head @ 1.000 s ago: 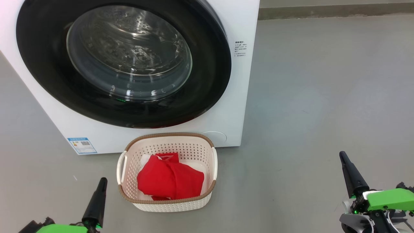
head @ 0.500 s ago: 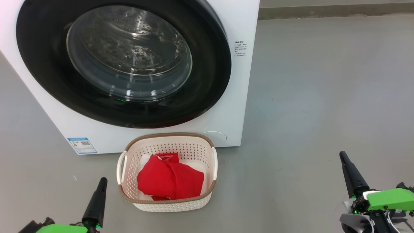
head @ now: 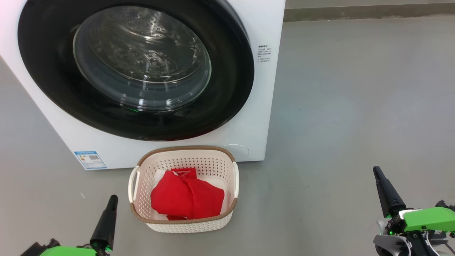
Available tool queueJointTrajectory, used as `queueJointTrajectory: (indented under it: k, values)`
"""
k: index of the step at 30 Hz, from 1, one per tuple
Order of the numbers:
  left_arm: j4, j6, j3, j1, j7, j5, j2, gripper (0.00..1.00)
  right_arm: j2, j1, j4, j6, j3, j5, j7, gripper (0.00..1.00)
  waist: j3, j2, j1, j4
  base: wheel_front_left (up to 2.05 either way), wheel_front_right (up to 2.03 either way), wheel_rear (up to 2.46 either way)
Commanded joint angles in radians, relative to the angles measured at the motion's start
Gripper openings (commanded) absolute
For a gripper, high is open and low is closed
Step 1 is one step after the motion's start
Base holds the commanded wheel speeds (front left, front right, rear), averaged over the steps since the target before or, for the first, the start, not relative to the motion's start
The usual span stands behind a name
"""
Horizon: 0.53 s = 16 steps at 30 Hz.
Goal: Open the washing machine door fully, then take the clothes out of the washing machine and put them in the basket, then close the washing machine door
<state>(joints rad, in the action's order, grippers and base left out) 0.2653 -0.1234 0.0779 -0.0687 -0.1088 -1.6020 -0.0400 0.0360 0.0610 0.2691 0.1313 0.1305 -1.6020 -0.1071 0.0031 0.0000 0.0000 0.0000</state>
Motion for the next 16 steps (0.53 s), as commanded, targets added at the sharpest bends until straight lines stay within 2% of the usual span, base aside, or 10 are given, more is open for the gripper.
queueJointTrajectory:
  k: [1,16]
  values:
    - [-0.02,-0.007,0.036,-0.039,-0.004,-0.007,-0.01,0.0,0.015,0.047,-0.024,-0.001,-0.016,-0.006,-0.006,0.0,0.0,0.0,0.0,0.0,0.0,0.0,0.0]
    - [-0.02,-0.007,0.036,-0.039,-0.004,-0.007,-0.01,0.0,0.015,0.047,-0.024,-0.001,-0.016,-0.006,-0.007,0.0,0.0,0.0,0.0,0.0,0.0,0.0,0.0]
